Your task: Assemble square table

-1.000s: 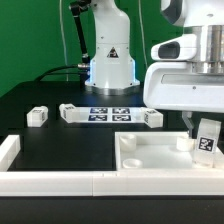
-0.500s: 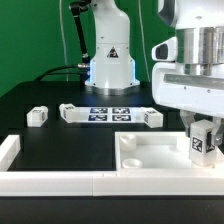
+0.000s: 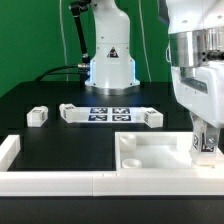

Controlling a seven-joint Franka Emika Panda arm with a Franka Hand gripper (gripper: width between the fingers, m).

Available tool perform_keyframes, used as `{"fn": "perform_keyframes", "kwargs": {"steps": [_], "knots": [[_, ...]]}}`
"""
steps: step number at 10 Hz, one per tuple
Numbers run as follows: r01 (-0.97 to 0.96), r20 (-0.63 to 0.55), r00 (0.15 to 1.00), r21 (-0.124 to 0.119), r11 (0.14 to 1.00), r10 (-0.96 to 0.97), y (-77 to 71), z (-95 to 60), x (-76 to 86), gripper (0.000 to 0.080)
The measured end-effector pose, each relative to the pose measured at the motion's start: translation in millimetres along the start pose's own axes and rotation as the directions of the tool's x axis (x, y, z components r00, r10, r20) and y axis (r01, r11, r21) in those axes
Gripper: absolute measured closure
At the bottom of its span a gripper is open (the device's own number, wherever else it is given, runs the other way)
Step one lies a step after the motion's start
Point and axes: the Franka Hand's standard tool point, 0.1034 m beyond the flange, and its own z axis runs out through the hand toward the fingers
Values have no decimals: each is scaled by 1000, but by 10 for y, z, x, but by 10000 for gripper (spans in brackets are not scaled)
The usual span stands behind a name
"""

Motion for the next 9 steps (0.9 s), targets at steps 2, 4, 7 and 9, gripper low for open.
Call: {"fn": "perform_keyframes", "kwargs": {"steps": [2, 4, 7, 9], "knots": [[380, -33, 924, -26, 925, -381, 13, -12, -84, 246], [511, -31, 858, -43, 858, -513, 26, -14, -90, 158], [816, -41, 573, -61, 575, -818, -14, -30, -66, 151], [930, -28, 358, -76, 359, -933, -24, -32, -19, 150]]}}
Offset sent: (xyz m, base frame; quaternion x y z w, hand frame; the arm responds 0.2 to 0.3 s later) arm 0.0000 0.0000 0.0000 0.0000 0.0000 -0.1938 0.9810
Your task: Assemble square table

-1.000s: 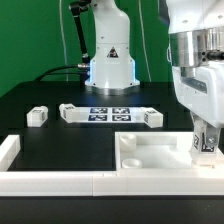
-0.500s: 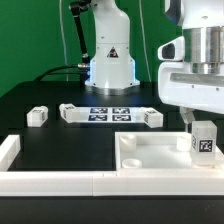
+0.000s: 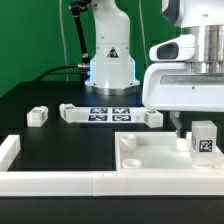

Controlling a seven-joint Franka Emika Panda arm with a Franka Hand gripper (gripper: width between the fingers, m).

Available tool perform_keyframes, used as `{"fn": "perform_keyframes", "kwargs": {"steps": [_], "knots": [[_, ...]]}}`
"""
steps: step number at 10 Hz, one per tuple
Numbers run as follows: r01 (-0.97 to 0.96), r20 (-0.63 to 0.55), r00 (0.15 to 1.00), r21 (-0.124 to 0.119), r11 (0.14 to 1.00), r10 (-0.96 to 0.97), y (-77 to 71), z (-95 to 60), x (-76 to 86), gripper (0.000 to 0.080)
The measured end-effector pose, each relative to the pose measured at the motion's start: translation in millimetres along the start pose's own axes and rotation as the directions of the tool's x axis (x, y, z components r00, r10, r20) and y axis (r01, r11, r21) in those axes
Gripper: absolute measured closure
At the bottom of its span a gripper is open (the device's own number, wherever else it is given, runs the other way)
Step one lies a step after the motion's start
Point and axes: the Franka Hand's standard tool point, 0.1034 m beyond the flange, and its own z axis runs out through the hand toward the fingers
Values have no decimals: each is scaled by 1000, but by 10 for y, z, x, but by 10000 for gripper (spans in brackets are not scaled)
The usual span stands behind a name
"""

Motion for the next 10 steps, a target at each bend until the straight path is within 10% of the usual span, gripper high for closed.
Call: {"fn": "perform_keyframes", "kwargs": {"steps": [3, 5, 7, 10], "knots": [[-42, 2, 999, 1, 999, 42, -1, 9, -6, 177], [-203, 3, 979, 0, 979, 203, 1, 15, -12, 509], [-335, 4, 942, -1, 942, 335, 9, 17, -11, 507], [-818, 38, 574, -21, 575, 818, -36, 29, -80, 507]]}}
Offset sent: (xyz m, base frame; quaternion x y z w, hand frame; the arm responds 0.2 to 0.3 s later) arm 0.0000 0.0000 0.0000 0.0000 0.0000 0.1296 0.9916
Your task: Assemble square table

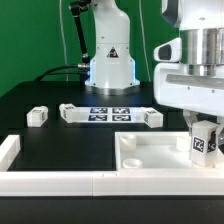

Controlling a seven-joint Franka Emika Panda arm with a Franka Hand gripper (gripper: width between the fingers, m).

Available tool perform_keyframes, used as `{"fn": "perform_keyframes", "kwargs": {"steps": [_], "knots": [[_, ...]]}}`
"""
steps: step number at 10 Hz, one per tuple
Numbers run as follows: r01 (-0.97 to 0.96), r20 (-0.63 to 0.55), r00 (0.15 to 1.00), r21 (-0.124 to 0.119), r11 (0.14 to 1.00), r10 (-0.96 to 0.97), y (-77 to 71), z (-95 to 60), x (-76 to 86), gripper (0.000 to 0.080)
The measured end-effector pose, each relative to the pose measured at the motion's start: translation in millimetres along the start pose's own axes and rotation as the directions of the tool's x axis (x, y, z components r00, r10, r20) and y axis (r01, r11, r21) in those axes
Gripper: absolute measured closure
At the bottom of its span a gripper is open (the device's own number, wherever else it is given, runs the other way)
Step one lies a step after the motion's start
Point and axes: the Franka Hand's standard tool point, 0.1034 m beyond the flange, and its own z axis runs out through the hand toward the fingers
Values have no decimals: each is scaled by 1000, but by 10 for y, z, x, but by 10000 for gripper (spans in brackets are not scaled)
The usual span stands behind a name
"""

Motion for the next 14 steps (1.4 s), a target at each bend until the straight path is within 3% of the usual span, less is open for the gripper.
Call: {"fn": "perform_keyframes", "kwargs": {"steps": [2, 4, 5, 6, 8, 11, 13, 14], "knots": [[-274, 36, 961, 38, 961, 273, -17, 11, 27, 506], [-265, 33, 964, 38, 964, 264, -16, 10, 24, 506], [-137, 17, 991, 41, 990, 136, -14, 10, 31, 498], [138, -18, 990, 46, 989, -137, -19, 14, 43, 498], [332, -31, 943, 39, 942, -331, -18, 14, 62, 181], [522, -42, 853, 28, 852, -521, -16, 13, 73, 152], [817, -66, 573, -32, 576, -817, -56, -9, 41, 150], [827, -65, 559, -31, 561, -827, -52, -6, 49, 150]]}}
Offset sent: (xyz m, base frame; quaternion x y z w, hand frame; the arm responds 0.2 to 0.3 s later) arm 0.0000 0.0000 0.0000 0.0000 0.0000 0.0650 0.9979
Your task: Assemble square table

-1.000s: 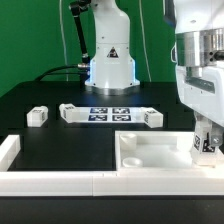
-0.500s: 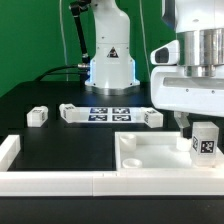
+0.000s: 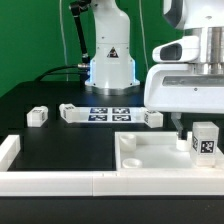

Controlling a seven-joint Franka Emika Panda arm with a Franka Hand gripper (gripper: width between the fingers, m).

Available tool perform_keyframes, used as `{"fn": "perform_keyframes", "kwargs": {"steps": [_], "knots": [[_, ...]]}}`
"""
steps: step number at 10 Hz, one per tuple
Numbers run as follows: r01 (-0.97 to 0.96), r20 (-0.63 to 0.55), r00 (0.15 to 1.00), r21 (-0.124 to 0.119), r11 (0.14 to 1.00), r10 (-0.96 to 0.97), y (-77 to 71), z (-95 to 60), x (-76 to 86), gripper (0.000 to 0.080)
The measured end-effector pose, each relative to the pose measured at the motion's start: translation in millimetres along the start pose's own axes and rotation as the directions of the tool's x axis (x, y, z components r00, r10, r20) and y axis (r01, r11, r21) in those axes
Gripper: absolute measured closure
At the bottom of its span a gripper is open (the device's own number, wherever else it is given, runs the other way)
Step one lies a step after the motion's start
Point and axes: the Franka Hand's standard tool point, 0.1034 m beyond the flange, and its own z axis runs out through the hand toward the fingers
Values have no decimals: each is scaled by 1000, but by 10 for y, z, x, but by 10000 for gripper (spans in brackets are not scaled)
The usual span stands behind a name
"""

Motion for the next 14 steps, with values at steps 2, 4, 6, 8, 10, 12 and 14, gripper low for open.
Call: {"fn": "perform_keyframes", "kwargs": {"steps": [2, 4, 6, 8, 10, 12, 14], "knots": [[-41, 0, 999, 0, 999, 41, 1, 2, -1, 230], [-147, 2, 989, 0, 989, 147, 18, 5, -1, 425], [-282, 3, 959, -1, 959, 282, 32, 10, 0, 508], [-521, 1, 853, -6, 853, 521, 47, 5, 4, 508], [-810, 23, 586, -18, 586, 810, 32, 21, -40, 508], [-947, 77, 319, -11, 321, 945, 63, 24, -15, 508], [-982, 81, 186, -18, 188, 979, 50, 26, -21, 508]]}}
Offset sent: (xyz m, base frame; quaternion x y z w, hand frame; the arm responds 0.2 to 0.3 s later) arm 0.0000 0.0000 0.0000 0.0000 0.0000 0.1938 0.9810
